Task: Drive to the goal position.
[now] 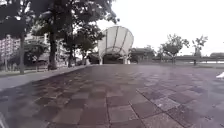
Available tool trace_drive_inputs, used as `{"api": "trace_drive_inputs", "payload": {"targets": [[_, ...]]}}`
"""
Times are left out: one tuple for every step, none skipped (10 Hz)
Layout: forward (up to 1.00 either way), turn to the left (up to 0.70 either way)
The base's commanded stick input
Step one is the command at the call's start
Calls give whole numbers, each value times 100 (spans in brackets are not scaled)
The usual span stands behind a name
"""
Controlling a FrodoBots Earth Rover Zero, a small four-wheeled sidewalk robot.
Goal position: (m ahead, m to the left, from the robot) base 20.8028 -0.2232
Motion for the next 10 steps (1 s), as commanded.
{"api": "trace_drive_inputs", "payload": {"targets": [[100,0],[100,0],[100,0],[100,0],[100,0],[100,0],[100,0],[100,0],[100,0],[100,0]]}}
